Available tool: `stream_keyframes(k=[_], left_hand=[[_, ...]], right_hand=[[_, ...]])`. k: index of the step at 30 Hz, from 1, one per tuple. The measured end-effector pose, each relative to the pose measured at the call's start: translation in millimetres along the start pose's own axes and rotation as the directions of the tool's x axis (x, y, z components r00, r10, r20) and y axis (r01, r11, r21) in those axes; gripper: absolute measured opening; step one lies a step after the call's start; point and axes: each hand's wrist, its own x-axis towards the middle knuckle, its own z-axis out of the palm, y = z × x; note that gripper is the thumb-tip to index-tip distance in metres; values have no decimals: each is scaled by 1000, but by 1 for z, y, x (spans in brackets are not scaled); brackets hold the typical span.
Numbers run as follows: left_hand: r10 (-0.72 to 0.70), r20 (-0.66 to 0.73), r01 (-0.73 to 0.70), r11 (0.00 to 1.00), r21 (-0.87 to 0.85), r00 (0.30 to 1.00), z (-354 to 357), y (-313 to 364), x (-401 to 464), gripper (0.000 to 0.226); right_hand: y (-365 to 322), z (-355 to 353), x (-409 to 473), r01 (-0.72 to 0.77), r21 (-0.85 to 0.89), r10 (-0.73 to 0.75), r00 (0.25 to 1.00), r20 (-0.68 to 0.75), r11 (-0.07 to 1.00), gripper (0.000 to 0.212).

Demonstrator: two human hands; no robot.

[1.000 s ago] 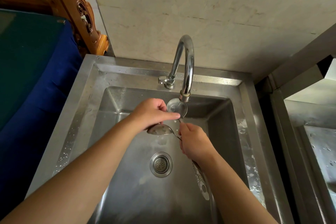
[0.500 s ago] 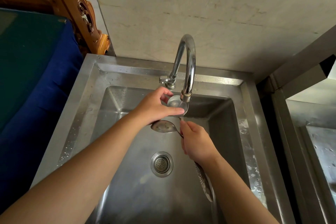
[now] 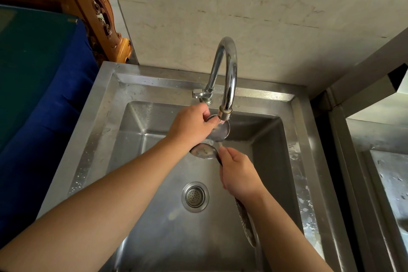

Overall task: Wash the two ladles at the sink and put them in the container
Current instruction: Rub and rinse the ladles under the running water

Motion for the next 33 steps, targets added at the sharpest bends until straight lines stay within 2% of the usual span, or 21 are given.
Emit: stream_keyframes(k=[6, 12, 18, 24, 28, 33], left_hand=[[6, 33, -4, 999, -51, 999, -1, -4, -6, 34], [-64, 161, 91, 982, -164, 985, -10, -10, -16, 14], [-71, 169, 90, 990, -108, 983, -14, -13, -19, 47], [-53, 67, 50, 998, 42, 996, -13, -7, -14, 60], [-6, -23, 8, 996, 86, 1000, -10, -2, -9, 51], [75, -18, -74, 997, 35, 997, -7, -1, -7, 19]], right_hand=[[4, -2, 1, -46, 12, 46, 999, -27, 999, 38], [3, 3, -1, -79, 23, 79, 997, -4, 997, 38], [-1, 8, -2, -69, 8, 68, 997, 34, 998, 33], [0, 10, -3, -16, -18, 16, 999, 30, 1000, 41], [1, 7, -1, -7, -22, 7, 1000, 16, 1000, 40], [3, 1, 3, -39, 9, 39, 999, -11, 999, 41]])
